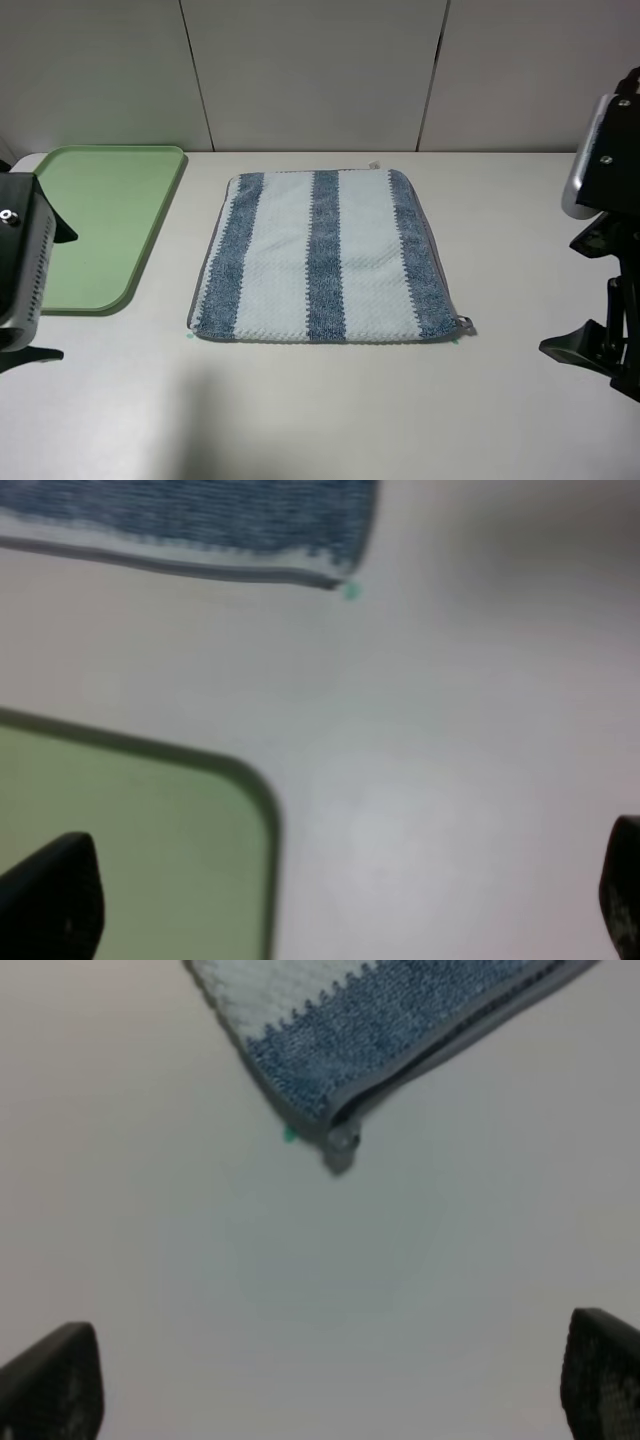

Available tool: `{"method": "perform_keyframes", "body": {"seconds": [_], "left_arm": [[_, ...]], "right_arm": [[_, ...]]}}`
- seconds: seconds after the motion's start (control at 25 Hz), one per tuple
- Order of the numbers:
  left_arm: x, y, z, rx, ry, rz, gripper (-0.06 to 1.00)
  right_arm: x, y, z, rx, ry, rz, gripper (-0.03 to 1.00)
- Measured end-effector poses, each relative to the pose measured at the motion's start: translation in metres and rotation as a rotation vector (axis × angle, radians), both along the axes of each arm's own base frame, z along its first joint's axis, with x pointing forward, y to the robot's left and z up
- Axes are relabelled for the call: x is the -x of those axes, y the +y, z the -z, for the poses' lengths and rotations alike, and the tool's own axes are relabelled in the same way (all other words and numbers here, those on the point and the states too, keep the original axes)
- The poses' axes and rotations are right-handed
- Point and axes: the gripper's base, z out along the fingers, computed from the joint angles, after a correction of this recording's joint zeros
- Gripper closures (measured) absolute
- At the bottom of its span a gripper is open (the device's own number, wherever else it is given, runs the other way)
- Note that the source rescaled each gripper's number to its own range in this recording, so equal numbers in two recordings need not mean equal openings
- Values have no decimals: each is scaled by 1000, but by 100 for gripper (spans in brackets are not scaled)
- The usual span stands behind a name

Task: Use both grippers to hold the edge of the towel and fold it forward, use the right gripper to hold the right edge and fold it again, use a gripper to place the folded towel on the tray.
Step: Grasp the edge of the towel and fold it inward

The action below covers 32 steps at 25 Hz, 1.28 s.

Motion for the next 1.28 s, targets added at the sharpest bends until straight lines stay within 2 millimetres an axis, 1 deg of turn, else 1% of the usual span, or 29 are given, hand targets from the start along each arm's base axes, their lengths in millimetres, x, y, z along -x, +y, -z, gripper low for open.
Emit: {"method": "perform_keyframes", "body": {"seconds": [0.2,0.4,0.88,1.28], "left_arm": [[-7,-1,-4,-3,-93,29,-4],[-11,-2,-3,-31,-122,93,-4],[-42,-15,34,-119,-25,148,-3],[-60,-24,62,-160,15,227,-3]], "right_arm": [[-13,2,8,99,-29,-54,-3],[-25,6,14,134,-60,-84,-3],[-46,20,39,184,-29,-129,-3],[-63,30,66,243,0,-185,-3]]}}
